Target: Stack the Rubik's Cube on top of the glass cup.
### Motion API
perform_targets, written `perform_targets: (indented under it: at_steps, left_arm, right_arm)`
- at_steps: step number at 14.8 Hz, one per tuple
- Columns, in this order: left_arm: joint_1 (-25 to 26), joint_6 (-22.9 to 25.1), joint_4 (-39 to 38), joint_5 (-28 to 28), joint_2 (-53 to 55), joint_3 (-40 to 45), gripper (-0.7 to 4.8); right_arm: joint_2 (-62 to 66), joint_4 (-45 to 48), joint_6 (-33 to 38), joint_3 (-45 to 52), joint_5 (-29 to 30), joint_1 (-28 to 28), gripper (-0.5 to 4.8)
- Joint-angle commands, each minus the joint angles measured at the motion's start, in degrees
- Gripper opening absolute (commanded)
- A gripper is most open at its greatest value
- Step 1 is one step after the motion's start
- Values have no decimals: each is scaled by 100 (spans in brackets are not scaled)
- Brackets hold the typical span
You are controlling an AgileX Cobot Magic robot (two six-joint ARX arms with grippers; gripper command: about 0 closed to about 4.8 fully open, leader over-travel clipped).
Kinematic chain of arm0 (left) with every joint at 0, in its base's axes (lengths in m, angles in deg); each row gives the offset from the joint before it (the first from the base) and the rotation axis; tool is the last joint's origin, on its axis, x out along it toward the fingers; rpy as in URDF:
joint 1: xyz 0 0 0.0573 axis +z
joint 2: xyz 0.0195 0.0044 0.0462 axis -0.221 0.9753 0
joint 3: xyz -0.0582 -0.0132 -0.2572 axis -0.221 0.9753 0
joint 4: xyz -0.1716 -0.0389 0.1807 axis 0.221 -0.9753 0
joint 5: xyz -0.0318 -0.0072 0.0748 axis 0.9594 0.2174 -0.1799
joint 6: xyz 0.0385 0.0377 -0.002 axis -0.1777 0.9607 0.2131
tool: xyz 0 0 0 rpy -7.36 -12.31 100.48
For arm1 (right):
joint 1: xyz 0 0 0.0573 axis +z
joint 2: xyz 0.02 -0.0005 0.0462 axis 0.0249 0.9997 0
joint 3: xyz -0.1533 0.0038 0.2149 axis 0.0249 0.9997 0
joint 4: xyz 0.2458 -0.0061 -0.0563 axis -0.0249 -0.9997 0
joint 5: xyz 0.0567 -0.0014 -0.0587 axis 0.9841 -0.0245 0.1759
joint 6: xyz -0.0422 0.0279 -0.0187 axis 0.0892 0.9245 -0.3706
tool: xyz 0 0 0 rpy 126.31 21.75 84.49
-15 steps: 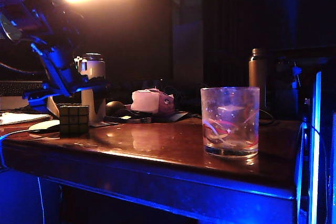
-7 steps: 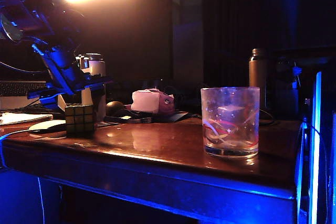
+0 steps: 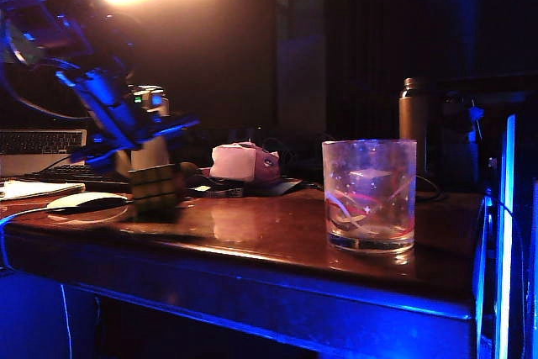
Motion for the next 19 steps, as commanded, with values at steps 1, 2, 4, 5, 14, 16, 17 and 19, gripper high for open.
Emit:
perform_targets:
  at_steps: [1, 2, 4, 5, 14, 16, 17, 19]
  left_arm:
    - [-160, 446, 157, 431, -59, -127, 205]
    - [-223, 509, 59, 503, -59, -232, 205]
    - [-269, 684, -153, 726, -63, -540, 205]
    - [-293, 769, -319, 918, -66, -734, 205]
    - [-874, 1851, -2079, 2540, -844, -1770, 174]
    - [-1108, 1878, -2245, 2712, -1008, -1770, 174]
    - [-1213, 1873, -2310, 2918, -1056, -1773, 174]
    - [-1447, 1860, -2463, 3088, -1110, -1773, 174]
  right_arm:
    - [-13, 118, 24, -22, 9, 2, -1]
    - [-13, 131, 22, -22, 7, 2, -1]
    - [-7, 160, 22, -20, 7, 2, -1]
    - [0, 188, 22, -20, 2, 0, -1]
    - [190, 472, -13, -17, -315, -2, -1]
    - [293, 374, -13, -17, -310, -2, -1]
    - [380, 170, -13, -15, -295, -2, -1]
    - [522, -114, -15, 87, -251, 0, -1]
